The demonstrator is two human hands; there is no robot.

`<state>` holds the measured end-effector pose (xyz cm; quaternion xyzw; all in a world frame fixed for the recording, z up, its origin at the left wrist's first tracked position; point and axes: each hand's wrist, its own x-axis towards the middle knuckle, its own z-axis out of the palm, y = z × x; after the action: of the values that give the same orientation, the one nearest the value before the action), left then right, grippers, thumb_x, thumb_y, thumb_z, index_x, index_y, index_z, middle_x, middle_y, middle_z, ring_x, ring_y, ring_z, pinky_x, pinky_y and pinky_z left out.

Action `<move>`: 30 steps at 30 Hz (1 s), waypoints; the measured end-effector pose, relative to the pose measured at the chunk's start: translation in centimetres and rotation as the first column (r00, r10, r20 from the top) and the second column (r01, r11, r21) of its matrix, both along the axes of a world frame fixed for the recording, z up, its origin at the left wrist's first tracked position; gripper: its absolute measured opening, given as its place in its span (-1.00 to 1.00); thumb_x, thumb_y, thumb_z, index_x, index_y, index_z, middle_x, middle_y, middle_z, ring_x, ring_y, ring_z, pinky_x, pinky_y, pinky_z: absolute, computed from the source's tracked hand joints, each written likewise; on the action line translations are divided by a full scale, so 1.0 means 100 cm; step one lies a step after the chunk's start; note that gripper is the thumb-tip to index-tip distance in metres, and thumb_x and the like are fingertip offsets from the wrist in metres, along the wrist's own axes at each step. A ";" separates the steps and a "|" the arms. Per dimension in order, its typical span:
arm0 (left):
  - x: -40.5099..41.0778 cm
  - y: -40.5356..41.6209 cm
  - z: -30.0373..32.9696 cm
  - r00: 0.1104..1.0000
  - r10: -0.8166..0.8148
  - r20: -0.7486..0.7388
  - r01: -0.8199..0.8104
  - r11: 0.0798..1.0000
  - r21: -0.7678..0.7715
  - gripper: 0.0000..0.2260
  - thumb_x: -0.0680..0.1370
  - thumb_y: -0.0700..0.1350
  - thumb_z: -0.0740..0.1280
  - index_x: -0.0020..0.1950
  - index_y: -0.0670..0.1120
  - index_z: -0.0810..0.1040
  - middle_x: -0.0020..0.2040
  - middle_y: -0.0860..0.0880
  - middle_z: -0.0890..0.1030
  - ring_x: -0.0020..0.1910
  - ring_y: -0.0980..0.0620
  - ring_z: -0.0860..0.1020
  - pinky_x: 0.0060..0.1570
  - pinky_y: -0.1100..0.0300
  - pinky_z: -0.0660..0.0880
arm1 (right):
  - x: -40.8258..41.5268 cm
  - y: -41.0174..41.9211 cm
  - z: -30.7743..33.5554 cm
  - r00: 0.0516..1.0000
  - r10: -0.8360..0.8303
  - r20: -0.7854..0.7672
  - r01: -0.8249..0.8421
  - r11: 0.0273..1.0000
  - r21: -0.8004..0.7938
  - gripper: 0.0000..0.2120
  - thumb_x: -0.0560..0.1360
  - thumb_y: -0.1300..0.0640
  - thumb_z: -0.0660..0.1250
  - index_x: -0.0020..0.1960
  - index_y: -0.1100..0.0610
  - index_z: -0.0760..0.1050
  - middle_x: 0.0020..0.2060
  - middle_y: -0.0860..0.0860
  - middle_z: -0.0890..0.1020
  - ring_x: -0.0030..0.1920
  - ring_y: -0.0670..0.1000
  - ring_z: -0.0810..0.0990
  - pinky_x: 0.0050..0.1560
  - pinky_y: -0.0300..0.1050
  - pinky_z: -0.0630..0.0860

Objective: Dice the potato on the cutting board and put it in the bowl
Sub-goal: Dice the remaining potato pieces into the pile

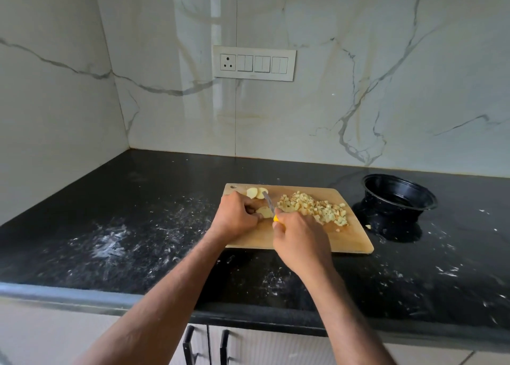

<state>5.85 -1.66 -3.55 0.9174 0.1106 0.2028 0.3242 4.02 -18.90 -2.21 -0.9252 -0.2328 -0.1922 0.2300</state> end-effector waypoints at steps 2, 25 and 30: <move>0.002 0.000 -0.001 1.000 0.021 -0.003 -0.021 1.000 -0.004 -0.91 0.41 -0.15 0.53 -0.29 -0.03 0.69 -0.32 0.07 0.65 -0.27 0.06 0.59 -0.31 0.37 0.49 | 0.005 0.010 -0.008 1.000 0.002 0.005 -0.002 0.999 -0.034 -0.74 0.63 0.02 0.24 0.26 -0.01 0.61 -0.15 -0.10 0.70 -0.36 -0.09 0.48 -0.46 -0.32 0.25; 0.021 0.016 -0.002 0.992 0.077 0.099 -0.058 0.982 -0.182 -0.81 0.55 -0.30 0.40 0.06 -0.09 0.75 0.02 0.00 0.73 -0.14 0.22 0.57 -0.15 0.52 0.42 | -0.022 -0.016 -0.008 0.999 0.000 0.041 0.001 1.000 -0.030 -0.77 0.65 0.00 0.24 0.14 0.00 0.65 -0.37 -0.16 0.55 -0.50 -0.21 0.35 -0.53 -0.39 0.11; 0.025 0.035 0.003 0.998 0.065 0.014 -0.064 0.993 -0.097 -0.77 0.58 -0.23 0.35 0.15 -0.03 0.72 0.11 -0.02 0.70 0.07 0.01 0.61 0.19 0.09 0.53 | -0.012 -0.006 -0.022 1.000 0.009 0.022 -0.008 0.998 -0.058 -0.78 0.66 0.03 0.22 0.15 0.00 0.63 -0.31 -0.16 0.57 -0.43 -0.16 0.44 -0.47 -0.41 0.22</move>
<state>8.36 1.86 -3.27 0.8949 0.1472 0.2153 0.3621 2.77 -19.46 -4.44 -0.9282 -0.2448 -0.1949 0.2012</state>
